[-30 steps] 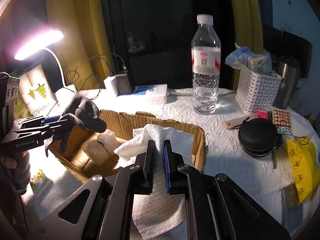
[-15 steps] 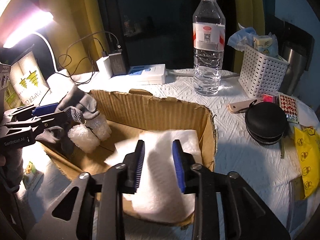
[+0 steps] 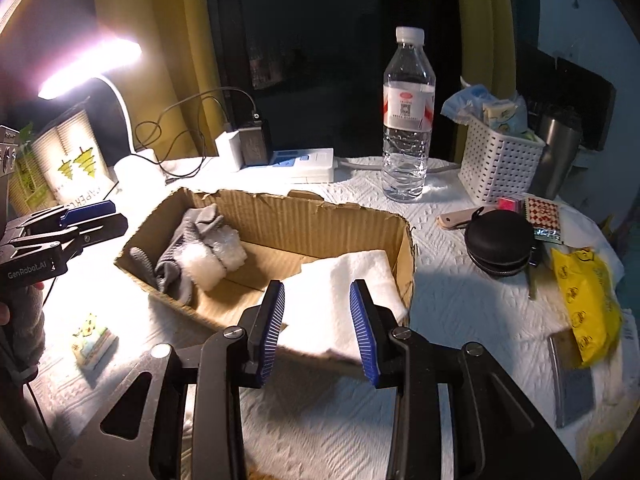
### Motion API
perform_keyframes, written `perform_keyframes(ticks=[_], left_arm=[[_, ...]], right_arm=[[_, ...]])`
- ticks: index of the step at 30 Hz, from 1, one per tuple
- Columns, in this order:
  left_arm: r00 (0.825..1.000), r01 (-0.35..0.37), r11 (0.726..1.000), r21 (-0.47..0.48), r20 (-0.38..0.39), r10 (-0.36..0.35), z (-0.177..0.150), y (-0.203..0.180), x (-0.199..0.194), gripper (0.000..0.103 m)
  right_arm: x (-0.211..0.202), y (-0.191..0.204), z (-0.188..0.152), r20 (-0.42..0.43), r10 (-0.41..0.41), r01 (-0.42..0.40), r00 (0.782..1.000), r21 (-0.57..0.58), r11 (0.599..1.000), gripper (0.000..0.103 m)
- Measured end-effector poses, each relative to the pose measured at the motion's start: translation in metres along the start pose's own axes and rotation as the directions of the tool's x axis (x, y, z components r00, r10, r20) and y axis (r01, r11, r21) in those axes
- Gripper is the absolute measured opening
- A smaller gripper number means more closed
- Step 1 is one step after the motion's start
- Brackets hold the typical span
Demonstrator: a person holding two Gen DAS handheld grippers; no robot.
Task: Organize soft objects
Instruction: 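Move the left gripper to the capybara tissue pack while the right gripper grasps the cotton swab bag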
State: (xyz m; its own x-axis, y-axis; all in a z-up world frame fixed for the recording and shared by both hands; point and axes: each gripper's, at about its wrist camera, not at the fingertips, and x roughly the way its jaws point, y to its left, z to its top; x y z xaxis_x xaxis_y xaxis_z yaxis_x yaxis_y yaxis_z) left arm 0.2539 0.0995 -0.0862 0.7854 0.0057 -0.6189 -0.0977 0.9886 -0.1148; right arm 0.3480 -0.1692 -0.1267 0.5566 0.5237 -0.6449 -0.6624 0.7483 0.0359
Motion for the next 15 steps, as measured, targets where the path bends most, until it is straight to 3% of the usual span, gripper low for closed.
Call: perform_keyframes(ticks=[12, 14, 15], left_arm=[[1.000, 0.017, 1.000, 0.001, 0.004, -0.017, -0.027, -0.002, -0.031, 0.052], [1.000, 0.015, 1.000, -0.003, 0.004, -0.015, -0.031, -0.001, -0.035, 0.063], [1.000, 0.015, 1.000, -0.007, 0.007, -0.015, -0.033, 0.000, -0.037, 0.079]], right_arm=[[-0.032, 0.028, -0.014, 0.017, 0.013, -0.013, 1.000, -0.020, 1.000, 0.036], [-0.034, 0.033, -0.016, 0.014, 0.017, -0.016, 1.000, -0.026, 1.000, 0.036], [-0.035, 0.035, -0.017, 0.013, 0.019, -0.019, 1.000, -0.028, 0.999, 0.036]])
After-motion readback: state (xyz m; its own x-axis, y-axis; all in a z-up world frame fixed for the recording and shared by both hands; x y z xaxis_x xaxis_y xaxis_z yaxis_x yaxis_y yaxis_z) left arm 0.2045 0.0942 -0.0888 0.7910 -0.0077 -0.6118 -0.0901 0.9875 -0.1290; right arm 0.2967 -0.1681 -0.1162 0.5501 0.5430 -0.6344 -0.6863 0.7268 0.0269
